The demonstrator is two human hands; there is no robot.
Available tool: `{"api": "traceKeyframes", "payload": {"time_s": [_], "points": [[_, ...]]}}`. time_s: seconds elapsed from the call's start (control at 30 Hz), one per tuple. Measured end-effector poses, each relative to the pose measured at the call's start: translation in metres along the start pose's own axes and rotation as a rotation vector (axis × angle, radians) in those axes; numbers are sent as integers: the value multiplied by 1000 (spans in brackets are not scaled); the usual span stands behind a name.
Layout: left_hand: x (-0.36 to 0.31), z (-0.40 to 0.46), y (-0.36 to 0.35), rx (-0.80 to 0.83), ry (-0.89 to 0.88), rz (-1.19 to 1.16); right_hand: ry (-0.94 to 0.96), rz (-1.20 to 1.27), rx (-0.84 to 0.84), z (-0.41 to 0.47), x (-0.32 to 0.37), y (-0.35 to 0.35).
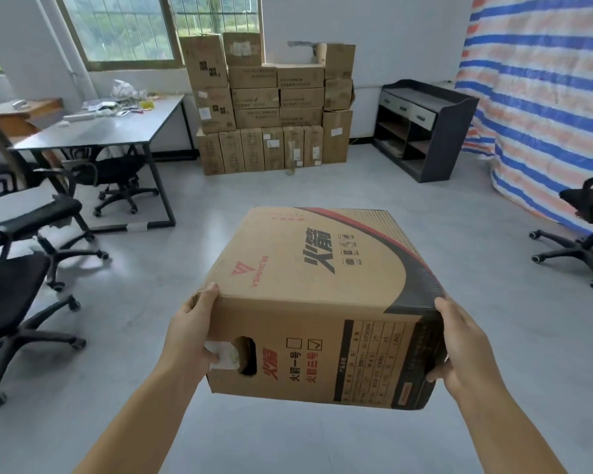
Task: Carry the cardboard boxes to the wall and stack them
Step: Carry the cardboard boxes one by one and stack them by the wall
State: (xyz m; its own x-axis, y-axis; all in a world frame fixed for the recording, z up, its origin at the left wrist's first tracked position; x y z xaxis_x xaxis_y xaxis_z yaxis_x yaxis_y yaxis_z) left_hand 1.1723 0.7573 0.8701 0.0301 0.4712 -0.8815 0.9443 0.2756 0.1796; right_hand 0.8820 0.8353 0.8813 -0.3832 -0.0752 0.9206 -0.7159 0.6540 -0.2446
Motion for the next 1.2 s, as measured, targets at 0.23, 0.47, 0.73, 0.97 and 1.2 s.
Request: {"api": "traceKeyframes", "payload": {"time_s": [0.23,0.47,0.73,0.97,1.2], "points": [[-71,115,-45,60,16,-9,-25,-27,-32,99,17,-86],[-122,223,-120,23,47,-62,-28,-59,8,246,29,-157],[-190,331,-219,-91,95,-103,-46,-108,108,431,67,-233],[-234,422,-289,-100,145,-97,-85,-162,105,546,84,-281],[-276,552,-352,-83,180,-72,-104,-180,64,665,77,-348]]}}
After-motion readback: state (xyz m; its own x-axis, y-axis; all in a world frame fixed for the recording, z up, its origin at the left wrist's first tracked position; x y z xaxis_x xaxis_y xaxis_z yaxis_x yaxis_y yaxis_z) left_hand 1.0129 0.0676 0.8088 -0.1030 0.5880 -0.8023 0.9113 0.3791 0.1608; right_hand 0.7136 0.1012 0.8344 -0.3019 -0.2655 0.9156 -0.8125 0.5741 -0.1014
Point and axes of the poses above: each hand's wrist, its own z-axis towards the middle knuckle, its own y-axis out of the back of the hand, x = y × z, the point moved 2 cm from there along z, towards the middle knuckle, and after that the axes turned 13 degrees about z, right-handed, at the moved point
